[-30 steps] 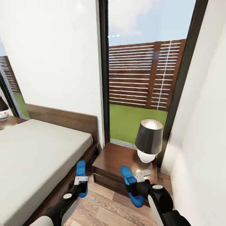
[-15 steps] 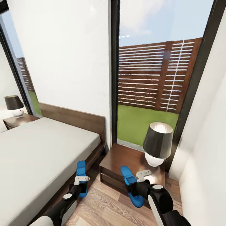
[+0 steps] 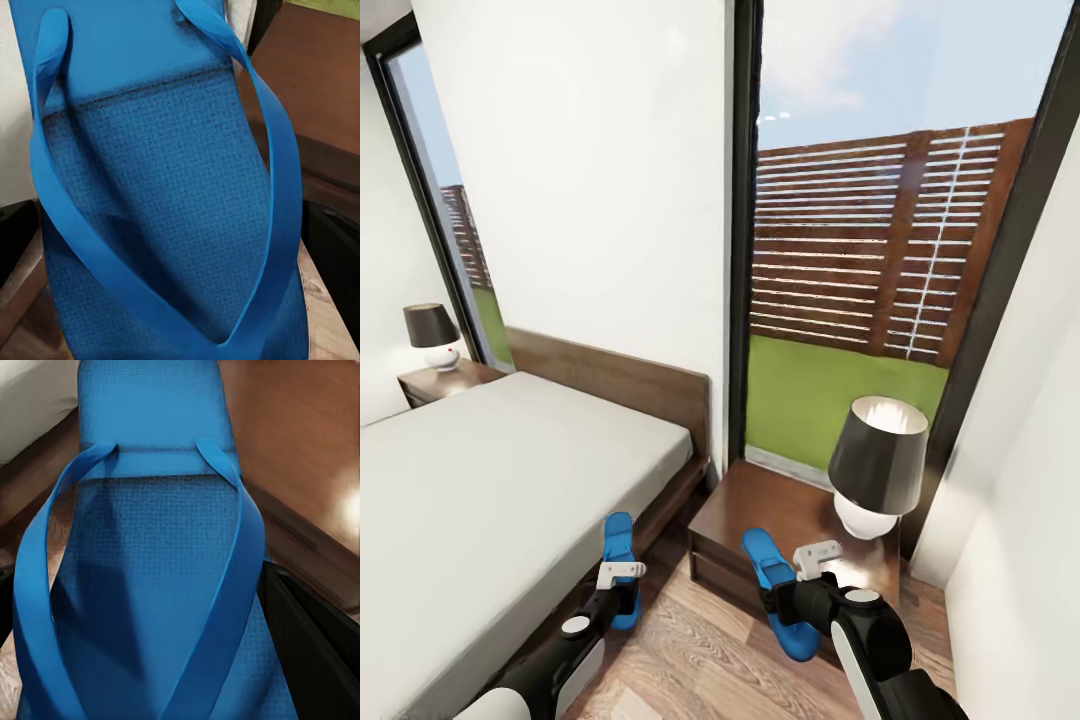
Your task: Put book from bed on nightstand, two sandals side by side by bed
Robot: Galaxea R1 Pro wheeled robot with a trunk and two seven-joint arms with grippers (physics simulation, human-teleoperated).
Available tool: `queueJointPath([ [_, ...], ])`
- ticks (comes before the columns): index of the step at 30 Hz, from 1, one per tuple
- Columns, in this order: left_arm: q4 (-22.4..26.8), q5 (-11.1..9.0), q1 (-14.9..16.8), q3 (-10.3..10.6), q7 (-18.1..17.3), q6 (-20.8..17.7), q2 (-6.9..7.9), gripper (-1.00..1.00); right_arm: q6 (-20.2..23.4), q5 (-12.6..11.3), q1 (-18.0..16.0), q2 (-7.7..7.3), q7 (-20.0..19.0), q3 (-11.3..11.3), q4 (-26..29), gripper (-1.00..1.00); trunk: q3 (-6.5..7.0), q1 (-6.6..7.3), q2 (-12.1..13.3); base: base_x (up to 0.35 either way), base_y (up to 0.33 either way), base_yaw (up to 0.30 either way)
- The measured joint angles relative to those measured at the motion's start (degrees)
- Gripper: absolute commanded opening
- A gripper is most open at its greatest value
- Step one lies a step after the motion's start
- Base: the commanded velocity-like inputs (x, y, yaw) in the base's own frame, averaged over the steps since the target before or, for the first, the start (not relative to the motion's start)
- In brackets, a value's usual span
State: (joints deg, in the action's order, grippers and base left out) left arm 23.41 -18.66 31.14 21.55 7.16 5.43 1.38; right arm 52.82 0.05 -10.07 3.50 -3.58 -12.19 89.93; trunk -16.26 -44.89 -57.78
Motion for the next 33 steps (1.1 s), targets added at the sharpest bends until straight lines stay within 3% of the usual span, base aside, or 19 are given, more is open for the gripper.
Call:
queueJointPath([
  [10,0.1,0.0,0.0,0.0,0.0,0.0,-0.02,-1.0,-0.1,-0.1,0.0,0.0,0.1,-1.0,0.0,-1.0,1.8,2.2,4.0,0.0,0.0,0.259],
  [27,0.1,0.0,0.0,0.0,0.0,0.0,-0.03,-1.0,-0.1,0.0,0.0,0.0,0.1,-1.3,0.0,-1.0,4.86,5.93,10.8,0.0,0.0,0.029],
  [33,0.1,0.0,0.0,0.0,0.0,0.1,-0.02,-1.0,-0.1,0.0,0.0,0.0,0.1,-1.4,0.0,-1.0,5.94,7.26,13.3,0.0,0.0,0.184],
])
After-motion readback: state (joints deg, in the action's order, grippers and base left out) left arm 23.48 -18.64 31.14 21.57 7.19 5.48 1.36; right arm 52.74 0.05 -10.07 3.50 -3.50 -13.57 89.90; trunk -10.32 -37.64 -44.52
